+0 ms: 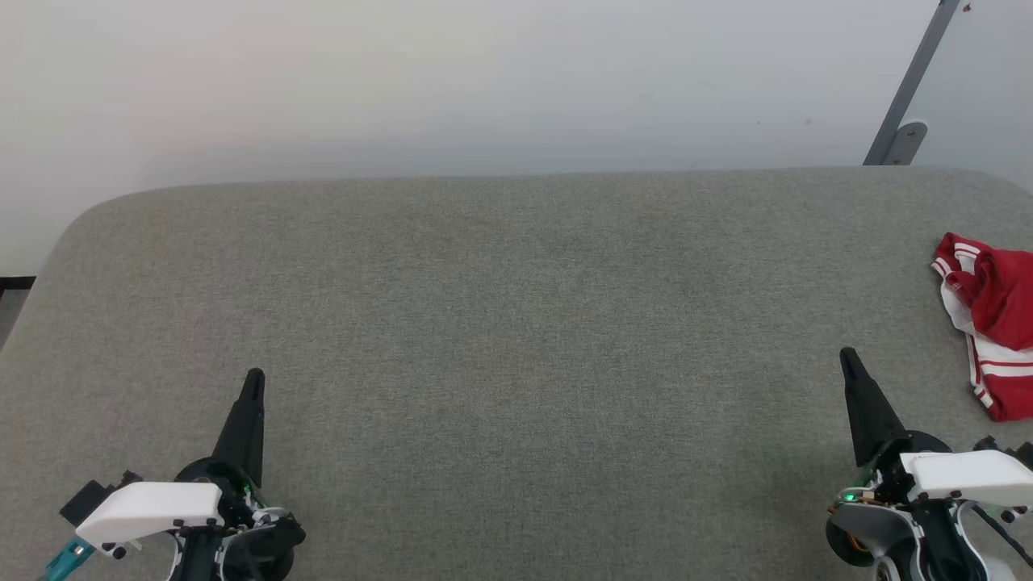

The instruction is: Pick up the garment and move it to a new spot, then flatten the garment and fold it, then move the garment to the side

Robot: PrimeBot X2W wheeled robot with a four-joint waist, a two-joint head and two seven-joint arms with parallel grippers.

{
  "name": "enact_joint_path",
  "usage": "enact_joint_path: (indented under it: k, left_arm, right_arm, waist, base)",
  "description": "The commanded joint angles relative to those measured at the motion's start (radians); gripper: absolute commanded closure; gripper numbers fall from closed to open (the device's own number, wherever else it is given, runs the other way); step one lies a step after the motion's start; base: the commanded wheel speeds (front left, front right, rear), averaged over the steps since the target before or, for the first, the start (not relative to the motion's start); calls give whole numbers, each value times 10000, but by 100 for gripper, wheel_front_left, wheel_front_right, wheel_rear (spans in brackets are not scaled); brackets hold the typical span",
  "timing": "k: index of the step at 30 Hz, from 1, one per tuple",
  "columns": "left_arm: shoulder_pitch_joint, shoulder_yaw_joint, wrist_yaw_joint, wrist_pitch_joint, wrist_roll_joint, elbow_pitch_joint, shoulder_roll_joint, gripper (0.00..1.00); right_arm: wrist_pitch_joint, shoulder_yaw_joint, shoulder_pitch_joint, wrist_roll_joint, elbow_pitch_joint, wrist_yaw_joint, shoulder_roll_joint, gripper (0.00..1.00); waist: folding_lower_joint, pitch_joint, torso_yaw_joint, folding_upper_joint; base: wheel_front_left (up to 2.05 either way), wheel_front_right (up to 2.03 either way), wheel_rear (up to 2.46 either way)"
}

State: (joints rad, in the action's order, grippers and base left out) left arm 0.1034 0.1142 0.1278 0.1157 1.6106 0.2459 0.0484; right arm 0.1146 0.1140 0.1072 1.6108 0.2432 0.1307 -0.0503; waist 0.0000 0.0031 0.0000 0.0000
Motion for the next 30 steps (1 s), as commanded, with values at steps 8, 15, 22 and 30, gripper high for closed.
enact_joint_path:
  k: [8,15,22,30]
  left_arm:
    - [128,9,53,16,31,-3,19,100]
    - [128,9,53,15,33,-4,19,100]
    - [127,7,53,13,33,-5,19,100]
    - [127,5,53,12,34,-5,19,100]
  right_arm:
    - [32,9,36,37,31,0,19,100]
    - [30,10,36,37,31,0,19,100]
    - [29,9,36,38,31,0,19,100]
    - [28,10,36,38,31,0,19,100]
  waist:
    - [0,0,0,0]
    - [0,0,0,0]
    - [0,0,0,0]
    - [0,0,0,0]
  base:
    - [0,0,0]
    - [0,0,0]
    - [0,0,0]
    - [0,0,0]
